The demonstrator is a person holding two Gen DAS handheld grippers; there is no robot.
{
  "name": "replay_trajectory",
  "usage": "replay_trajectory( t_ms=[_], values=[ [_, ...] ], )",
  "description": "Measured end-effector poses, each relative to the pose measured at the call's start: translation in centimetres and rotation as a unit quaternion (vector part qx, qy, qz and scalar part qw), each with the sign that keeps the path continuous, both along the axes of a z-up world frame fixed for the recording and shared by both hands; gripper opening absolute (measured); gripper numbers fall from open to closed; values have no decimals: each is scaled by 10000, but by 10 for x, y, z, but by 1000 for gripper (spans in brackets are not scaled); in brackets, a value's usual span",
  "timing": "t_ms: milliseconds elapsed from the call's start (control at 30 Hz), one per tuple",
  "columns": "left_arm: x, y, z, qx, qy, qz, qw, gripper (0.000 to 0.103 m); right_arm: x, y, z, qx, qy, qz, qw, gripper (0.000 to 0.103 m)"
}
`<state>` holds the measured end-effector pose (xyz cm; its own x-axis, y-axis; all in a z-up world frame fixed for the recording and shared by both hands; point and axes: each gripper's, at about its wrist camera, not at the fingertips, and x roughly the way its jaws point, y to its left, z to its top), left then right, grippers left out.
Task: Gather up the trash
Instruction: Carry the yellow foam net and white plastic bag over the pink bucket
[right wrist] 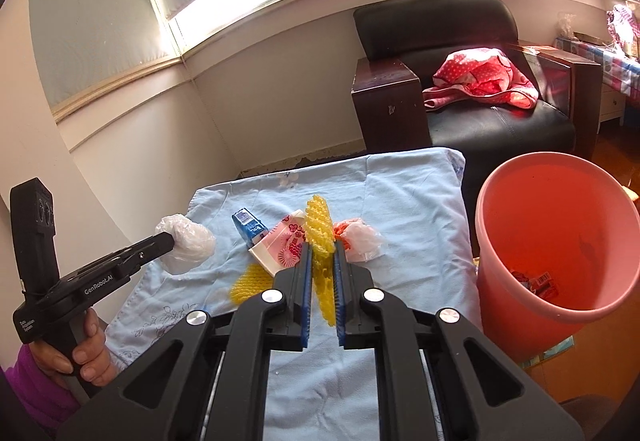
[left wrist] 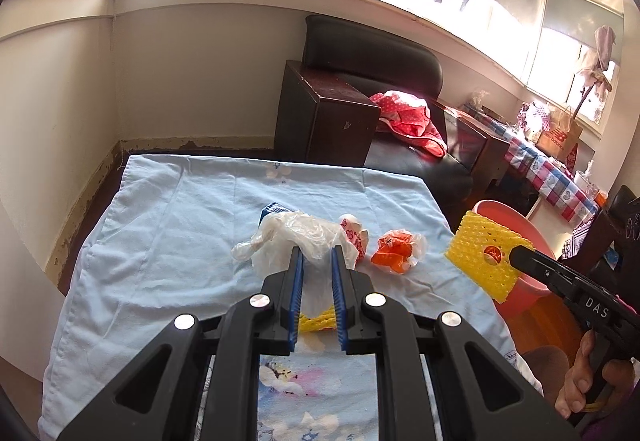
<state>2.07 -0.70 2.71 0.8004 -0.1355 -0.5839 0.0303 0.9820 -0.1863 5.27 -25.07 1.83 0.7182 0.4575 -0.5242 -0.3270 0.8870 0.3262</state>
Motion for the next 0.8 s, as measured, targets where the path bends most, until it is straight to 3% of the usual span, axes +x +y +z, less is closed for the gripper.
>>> replay_trajectory(
  t_ms=[800],
  values=[
    [30,-100,33,161,-373,-923,9949,13,-18,-92,13,-137,-519,-1267,9905,10]
  ],
)
